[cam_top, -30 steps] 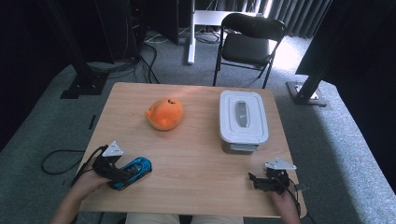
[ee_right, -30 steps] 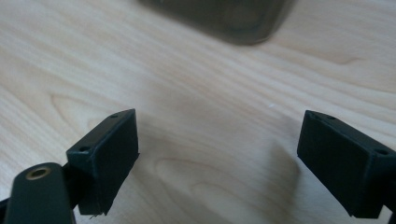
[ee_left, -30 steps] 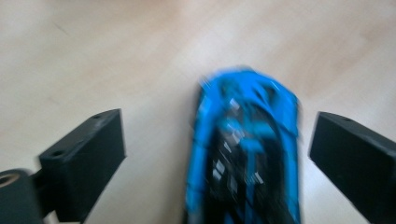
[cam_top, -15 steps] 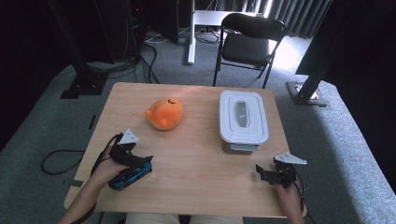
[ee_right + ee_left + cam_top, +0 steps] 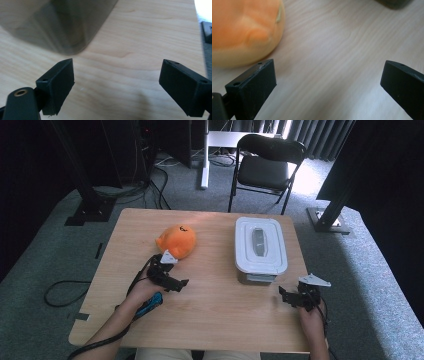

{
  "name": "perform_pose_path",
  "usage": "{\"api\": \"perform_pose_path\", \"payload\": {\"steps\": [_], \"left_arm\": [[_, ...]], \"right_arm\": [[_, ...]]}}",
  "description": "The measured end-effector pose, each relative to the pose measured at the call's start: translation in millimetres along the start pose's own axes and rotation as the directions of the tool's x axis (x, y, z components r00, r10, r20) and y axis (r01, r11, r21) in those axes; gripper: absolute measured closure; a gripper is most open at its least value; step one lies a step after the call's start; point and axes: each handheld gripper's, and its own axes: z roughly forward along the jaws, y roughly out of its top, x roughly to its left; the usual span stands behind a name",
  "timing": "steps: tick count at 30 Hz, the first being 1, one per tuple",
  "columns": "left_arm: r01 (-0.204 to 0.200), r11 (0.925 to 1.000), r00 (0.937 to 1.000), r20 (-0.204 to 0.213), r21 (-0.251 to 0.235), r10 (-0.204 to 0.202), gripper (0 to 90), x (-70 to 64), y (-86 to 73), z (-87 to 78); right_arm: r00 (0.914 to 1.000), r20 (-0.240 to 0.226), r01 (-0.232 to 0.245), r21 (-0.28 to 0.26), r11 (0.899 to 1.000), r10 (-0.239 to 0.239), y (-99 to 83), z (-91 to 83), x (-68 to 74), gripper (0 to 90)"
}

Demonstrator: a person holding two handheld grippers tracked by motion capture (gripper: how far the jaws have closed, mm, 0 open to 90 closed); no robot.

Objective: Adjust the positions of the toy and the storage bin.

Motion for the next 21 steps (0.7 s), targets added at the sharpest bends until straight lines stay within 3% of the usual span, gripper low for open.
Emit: {"api": "perform_pose_path", "payload": {"steps": [7, 8, 11, 14, 21], "left_arm": [[0.039, 0.9983, 0.9992, 0.001, -0.044, -0.039, 0.9, -5.8, 20.6, 20.4], [0.052, 0.9975, 0.9985, 0.019, -0.048, -0.051, 0.9, -7.0, 26.0, 27.3], [0.051, 0.9976, 0.9985, 0.021, -0.047, -0.050, 0.9, -9.0, 31.1, 34.8], [0.062, 0.9969, 0.9970, 0.051, -0.048, -0.059, 0.9, -14.7, 37.1, 46.4], [0.064, 0.9975, 0.9968, 0.050, -0.029, -0.063, 0.9, -25.6, 48.4, 78.2]], "right_arm": [[0.9992, 0.037, 0.017, -0.002, 1.000, -0.016, 8.8, 6.7, -5.1, 12.4], [0.9990, 0.040, 0.017, -0.001, 1.000, -0.017, 12.6, 10.1, -6.7, 12.4], [0.9992, 0.040, 0.008, 0.001, 1.000, -0.008, 16.1, 13.2, -8.5, 12.4], [0.9994, 0.033, -0.010, 0.000, 1.000, 0.010, 21.9, 19.2, -13.8, 12.4], [0.9990, 0.035, -0.027, 0.011, 1.000, 0.027, 30.8, 30.3, -22.1, 12.4]]}}
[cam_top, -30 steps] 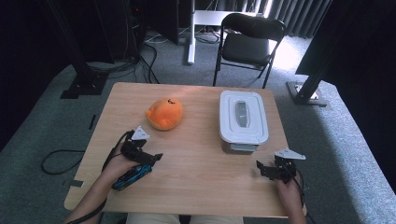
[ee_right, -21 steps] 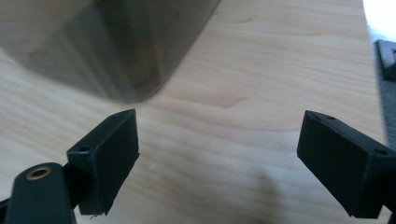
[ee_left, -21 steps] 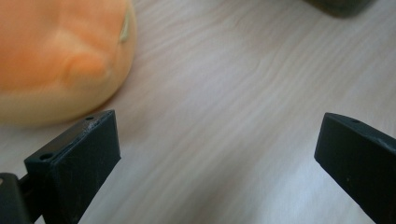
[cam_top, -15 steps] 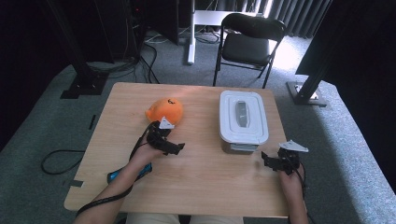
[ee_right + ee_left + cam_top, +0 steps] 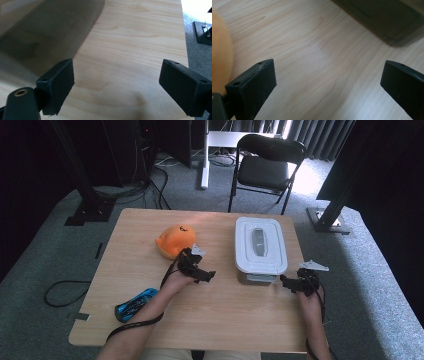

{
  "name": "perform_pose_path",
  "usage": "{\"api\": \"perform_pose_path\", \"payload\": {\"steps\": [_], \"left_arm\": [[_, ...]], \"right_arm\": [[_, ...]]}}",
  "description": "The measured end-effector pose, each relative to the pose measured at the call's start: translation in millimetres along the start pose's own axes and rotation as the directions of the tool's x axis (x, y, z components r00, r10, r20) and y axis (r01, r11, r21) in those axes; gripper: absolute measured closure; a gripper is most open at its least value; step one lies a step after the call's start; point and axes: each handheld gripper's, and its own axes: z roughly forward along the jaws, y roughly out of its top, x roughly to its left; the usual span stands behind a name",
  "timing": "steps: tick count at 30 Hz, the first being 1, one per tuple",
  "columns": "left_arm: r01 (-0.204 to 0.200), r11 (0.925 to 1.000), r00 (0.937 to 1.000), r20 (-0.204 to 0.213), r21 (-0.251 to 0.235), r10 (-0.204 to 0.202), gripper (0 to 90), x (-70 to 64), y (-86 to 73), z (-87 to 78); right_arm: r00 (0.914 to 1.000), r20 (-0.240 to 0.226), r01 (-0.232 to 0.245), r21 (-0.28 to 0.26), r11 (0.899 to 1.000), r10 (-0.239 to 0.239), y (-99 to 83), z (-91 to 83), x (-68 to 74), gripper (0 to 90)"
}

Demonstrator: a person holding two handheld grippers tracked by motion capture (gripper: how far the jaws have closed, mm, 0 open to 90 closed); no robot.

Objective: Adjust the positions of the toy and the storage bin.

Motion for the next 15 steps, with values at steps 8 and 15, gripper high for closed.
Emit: {"api": "perform_pose_path", "payload": {"steps": [8, 15], "left_arm": [[0.034, 0.9994, 0.9992, -0.021, -0.001, -0.034, 0.9, 1.0, 18.0, 27.9], [0.080, 0.9966, 0.9947, -0.063, -0.021, -0.081, 0.9, 6.7, 34.4, 45.7]], "right_arm": [[0.9992, -0.016, -0.037, 0.004, 0.999, 0.037, 4.1, 13.3, -9.1, 12.4], [0.9980, 0.010, -0.063, 0.004, 0.998, 0.063, 6.3, 18.9, -16.9, 12.5]]}}
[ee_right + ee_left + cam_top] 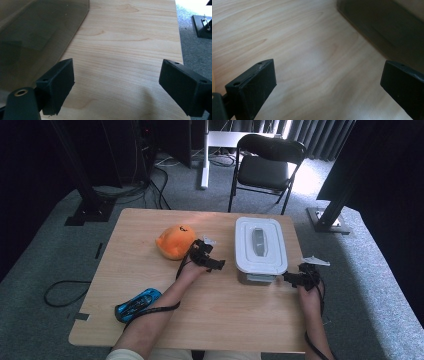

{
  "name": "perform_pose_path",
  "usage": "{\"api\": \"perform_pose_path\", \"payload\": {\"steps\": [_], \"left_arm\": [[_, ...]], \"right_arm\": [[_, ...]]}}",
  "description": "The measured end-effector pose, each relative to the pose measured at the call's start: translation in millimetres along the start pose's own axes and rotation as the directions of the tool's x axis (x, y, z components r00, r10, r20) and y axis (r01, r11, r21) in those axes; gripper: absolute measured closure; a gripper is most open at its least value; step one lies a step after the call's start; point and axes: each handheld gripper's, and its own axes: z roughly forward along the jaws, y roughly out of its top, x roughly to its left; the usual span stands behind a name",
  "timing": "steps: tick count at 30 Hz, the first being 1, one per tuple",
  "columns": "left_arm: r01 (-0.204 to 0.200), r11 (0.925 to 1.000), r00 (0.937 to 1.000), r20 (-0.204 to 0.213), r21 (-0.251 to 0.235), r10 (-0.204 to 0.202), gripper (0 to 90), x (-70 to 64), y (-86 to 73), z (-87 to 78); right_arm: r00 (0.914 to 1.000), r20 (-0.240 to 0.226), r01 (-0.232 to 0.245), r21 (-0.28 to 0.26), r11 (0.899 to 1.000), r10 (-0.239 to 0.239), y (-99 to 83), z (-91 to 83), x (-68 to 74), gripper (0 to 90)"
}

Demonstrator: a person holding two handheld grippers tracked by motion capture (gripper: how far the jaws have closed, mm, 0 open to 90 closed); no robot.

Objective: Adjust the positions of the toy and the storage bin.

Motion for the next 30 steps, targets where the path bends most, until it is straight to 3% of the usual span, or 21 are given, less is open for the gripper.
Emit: {"api": "perform_pose_path", "payload": {"steps": [17, 27, 30], "left_arm": [[0.002, 0.9996, 1.0000, 0.008, 0.027, -0.002, 0.9, -5.2, 18.9, 27.0], [-0.020, 0.9997, 0.9998, 0.007, 0.018, 0.019, 0.9, -13.0, 32.8, 35.7], [-0.026, 0.9994, 0.9996, -0.002, 0.022, 0.026, 0.9, -14.2, 33.9, 36.3]], "right_arm": [[0.9990, 0.041, -0.018, 0.000, 1.000, 0.018, 13.1, 20.1, 6.8, 12.5], [0.9991, 0.006, -0.042, 0.008, 0.999, 0.042, 17.4, 29.8, 7.9, 13.9], [0.9983, -0.029, -0.050, 0.005, 0.999, 0.050, 18.9, 29.3, 5.7, 14.7]]}}
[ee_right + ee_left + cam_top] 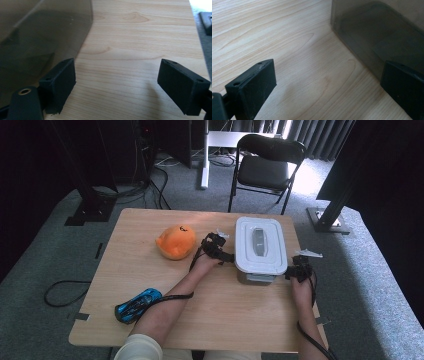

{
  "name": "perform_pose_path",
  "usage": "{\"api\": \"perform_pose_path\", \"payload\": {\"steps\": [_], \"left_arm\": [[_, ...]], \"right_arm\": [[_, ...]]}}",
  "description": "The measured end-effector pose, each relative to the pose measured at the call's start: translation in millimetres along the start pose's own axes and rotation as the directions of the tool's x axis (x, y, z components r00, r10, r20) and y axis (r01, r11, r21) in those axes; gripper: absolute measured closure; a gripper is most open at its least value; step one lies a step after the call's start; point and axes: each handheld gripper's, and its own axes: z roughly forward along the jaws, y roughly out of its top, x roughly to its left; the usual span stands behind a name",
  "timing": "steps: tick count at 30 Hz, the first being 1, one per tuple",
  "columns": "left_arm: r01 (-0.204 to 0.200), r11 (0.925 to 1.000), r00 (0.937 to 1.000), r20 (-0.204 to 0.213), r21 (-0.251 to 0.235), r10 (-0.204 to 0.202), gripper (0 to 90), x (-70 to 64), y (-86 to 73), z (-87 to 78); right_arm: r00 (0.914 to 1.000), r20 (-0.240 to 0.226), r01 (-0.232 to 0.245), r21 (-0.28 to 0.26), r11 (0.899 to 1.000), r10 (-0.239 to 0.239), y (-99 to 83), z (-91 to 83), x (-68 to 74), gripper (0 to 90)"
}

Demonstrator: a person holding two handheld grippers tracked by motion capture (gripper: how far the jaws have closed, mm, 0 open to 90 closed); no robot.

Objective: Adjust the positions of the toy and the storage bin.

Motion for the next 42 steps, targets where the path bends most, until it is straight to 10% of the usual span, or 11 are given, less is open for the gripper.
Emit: {"api": "perform_pose_path", "payload": {"steps": [16, 42], "left_arm": [[-0.056, 0.9984, 0.9975, -0.044, 0.011, 0.056, 1.0, 0.0, -8.5, -19.2], [-0.095, 0.9948, 0.9919, -0.081, 0.038, 0.098, 1.6, -2.2, -64.4, -76.9]], "right_arm": [[0.9944, -0.061, 0.086, -0.003, 0.996, -0.086, 4.7, -1.6, 15.0, 20.9], [0.9694, -0.172, 0.172, -0.029, 0.985, -0.175, -12.5, -16.0, 67.3, 23.2]]}}
